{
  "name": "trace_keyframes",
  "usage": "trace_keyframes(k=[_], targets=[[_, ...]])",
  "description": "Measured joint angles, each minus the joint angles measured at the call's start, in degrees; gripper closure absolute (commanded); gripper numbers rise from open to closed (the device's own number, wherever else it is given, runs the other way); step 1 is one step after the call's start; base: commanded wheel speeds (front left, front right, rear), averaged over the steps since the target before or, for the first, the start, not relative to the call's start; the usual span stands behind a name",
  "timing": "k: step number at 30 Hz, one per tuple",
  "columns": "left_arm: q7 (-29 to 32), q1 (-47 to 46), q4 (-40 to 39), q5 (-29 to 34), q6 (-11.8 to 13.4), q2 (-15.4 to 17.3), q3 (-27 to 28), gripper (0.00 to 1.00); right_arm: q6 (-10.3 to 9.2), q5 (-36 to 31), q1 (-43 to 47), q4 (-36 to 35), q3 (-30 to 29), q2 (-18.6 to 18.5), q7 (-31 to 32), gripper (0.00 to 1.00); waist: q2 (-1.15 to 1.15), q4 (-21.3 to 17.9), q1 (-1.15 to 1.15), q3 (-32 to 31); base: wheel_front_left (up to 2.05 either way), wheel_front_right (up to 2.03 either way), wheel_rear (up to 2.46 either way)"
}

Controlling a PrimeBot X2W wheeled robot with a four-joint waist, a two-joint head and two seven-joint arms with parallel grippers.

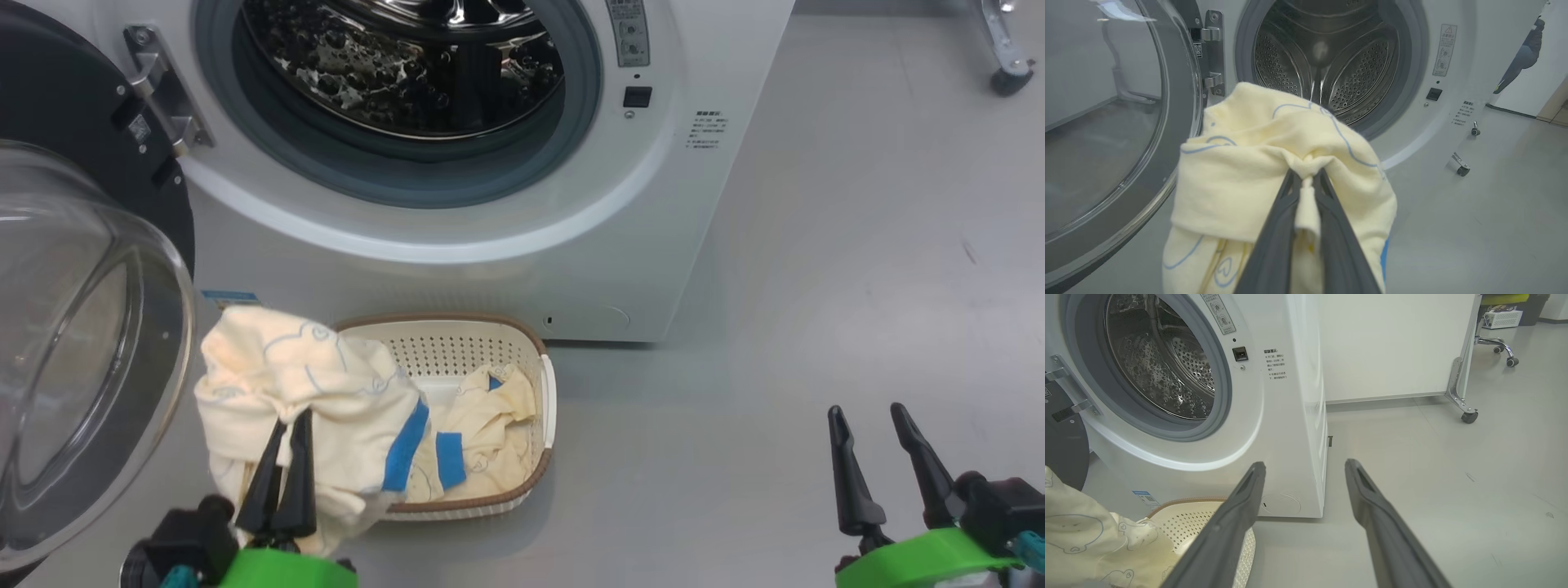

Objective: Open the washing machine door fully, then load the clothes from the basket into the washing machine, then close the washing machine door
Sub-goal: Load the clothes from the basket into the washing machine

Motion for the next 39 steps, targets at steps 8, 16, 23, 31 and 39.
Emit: trace_keyframes(k=[8, 16, 23, 31, 39], targets=[[0.00, -10.29, 1.66, 2.65, -1.51, -0.04, 0.07, 1.00, 0.00, 0.55, -2.99, 0.04, 1.16, 0.15, 0.00, 0.00, 0.00, -1.72, 0.00, 4.95, 0.00, 0.00, 0.00], [-0.01, -23.01, 6.49, 4.59, -1.99, 0.35, 0.20, 1.00, 0.00, 2.69, -8.59, 0.10, 3.01, 0.15, 0.00, 0.00, 0.00, -3.32, 0.00, 11.05, 0.00, 0.00, 0.00], [0.60, -35.88, 12.59, 6.15, -1.92, 2.60, 0.91, 1.00, 0.00, 4.81, -12.73, 0.75, 4.59, 0.15, 0.00, 0.00, 0.00, -5.51, 0.02, 17.06, 0.00, 0.00, 0.00], [2.15, -50.44, 23.20, 7.80, -1.55, 4.58, 1.14, 1.00, 0.00, 6.24, -16.80, 1.26, 7.24, 0.15, 0.00, 0.00, 0.00, -8.48, 0.02, 22.63, 0.00, 0.00, 0.00], [2.08, -62.44, 35.20, 8.87, -0.32, 6.57, 1.63, 1.00, 0.00, 7.62, -18.53, 1.79, 9.67, 0.14, 0.00, 0.00, 0.00, -12.24, 0.01, 26.78, 0.00, 0.00, 0.00]])
